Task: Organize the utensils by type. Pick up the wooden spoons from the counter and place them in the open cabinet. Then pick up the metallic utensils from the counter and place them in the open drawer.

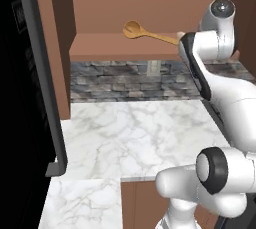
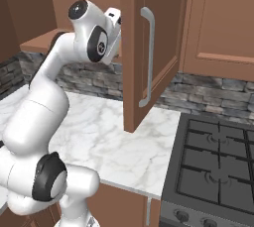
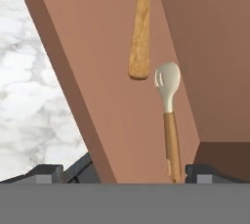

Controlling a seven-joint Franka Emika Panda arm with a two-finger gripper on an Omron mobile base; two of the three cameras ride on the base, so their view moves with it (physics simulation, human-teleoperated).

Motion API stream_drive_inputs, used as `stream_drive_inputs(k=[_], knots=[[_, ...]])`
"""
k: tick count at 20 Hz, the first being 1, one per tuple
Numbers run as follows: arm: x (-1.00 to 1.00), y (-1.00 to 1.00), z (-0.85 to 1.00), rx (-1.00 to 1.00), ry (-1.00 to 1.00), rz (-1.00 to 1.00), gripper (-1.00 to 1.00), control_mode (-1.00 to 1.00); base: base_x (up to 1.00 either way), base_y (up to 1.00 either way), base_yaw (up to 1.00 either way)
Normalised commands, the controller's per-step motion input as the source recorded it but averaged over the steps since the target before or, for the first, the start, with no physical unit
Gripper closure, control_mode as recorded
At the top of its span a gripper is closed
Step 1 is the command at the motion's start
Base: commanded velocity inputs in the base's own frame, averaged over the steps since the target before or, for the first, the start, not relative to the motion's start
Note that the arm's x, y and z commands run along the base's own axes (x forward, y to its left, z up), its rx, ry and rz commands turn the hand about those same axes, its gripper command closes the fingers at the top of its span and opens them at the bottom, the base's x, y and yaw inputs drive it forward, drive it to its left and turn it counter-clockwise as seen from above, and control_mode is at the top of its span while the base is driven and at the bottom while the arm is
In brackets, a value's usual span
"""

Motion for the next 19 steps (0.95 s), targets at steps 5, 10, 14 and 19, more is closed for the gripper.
stream_drive_inputs(k=[5,10,14,19], knots=[[-0.95,0.22,0.02,0.08,-0.11,-0.30,-1.00,-1.00,0.00,0.00,0.00],[-0.97,0.25,0.00,0.16,-0.12,-0.39,-1.00,-1.00,0.00,0.00,0.00],[-0.91,0.34,0.00,0.23,-0.07,-0.36,-1.00,-1.00,0.00,0.00,0.00],[-0.94,0.34,-0.03,0.23,-0.08,-0.28,-1.00,-1.00,0.00,0.00,0.00]])
